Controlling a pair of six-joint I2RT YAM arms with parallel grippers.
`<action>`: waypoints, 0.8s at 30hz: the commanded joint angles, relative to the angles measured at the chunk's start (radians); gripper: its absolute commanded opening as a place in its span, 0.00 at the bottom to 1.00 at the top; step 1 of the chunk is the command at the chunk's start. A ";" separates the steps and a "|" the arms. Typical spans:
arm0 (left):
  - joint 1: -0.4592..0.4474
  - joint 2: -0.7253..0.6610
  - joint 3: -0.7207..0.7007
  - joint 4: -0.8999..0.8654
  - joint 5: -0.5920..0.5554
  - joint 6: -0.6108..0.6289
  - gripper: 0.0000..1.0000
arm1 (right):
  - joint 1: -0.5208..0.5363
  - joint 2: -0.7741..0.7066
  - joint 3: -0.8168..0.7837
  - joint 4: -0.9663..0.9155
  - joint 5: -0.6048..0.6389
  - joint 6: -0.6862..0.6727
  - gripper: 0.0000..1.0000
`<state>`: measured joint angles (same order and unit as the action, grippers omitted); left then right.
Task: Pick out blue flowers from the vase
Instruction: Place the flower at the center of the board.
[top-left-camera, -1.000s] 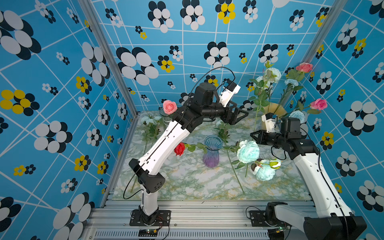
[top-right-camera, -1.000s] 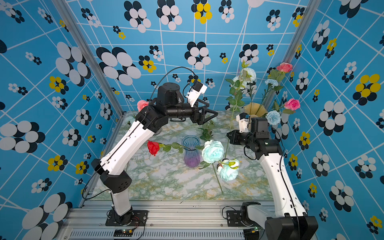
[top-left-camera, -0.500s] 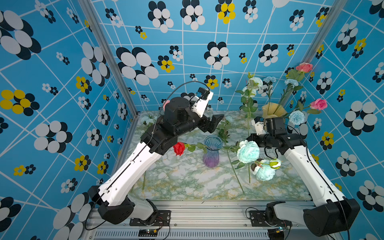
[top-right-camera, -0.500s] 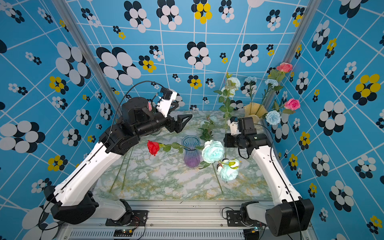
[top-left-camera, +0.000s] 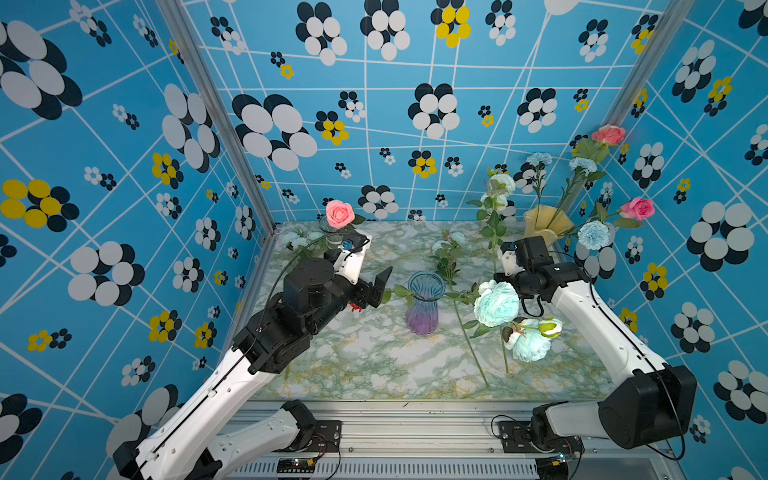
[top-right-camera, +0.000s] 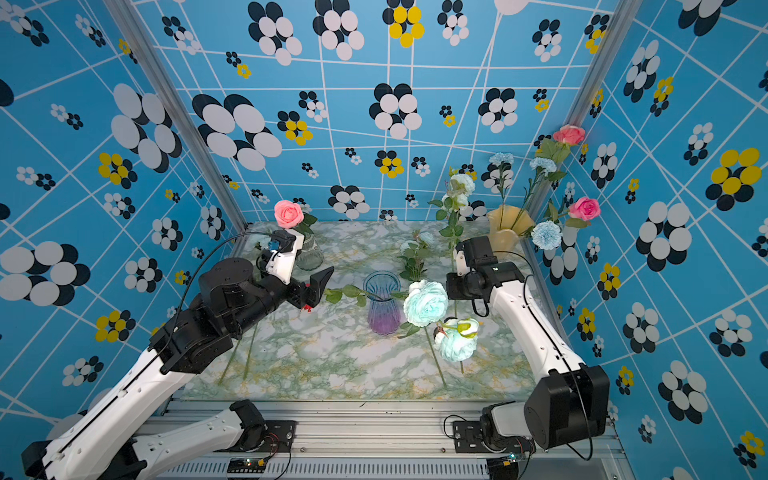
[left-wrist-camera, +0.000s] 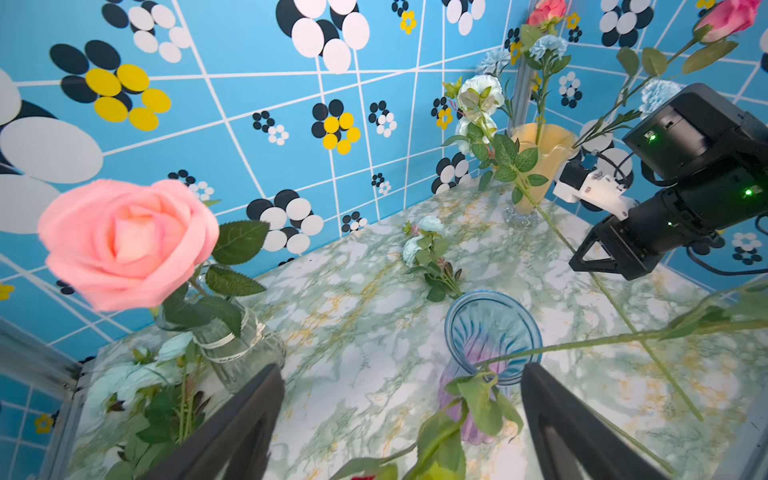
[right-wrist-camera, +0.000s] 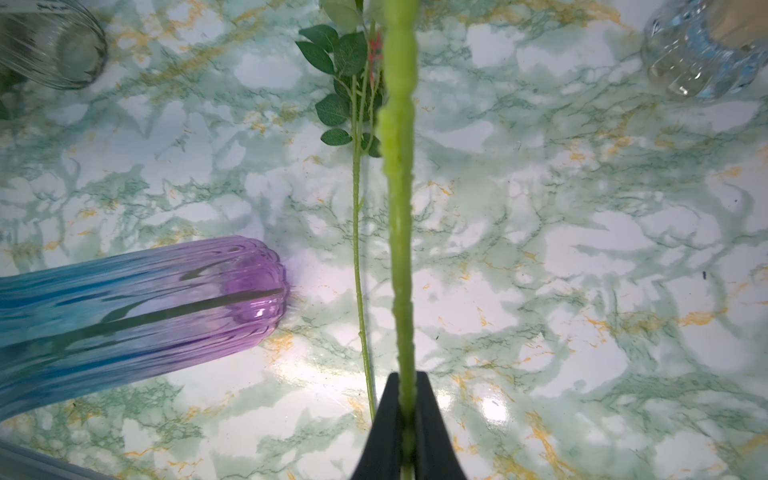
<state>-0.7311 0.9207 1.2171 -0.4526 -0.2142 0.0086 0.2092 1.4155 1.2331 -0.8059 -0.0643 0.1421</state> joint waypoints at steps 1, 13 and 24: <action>0.017 -0.046 -0.090 0.021 -0.070 -0.012 0.92 | 0.006 0.050 -0.015 -0.004 0.031 0.001 0.00; 0.078 -0.234 -0.489 0.161 -0.065 -0.188 0.92 | 0.006 0.282 0.017 0.004 0.124 -0.011 0.00; 0.125 -0.304 -0.656 0.228 -0.025 -0.265 0.92 | 0.008 0.433 0.068 -0.028 0.110 -0.043 0.00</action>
<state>-0.6144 0.6247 0.5850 -0.2768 -0.2539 -0.2256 0.2092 1.8309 1.2709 -0.8051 0.0505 0.1150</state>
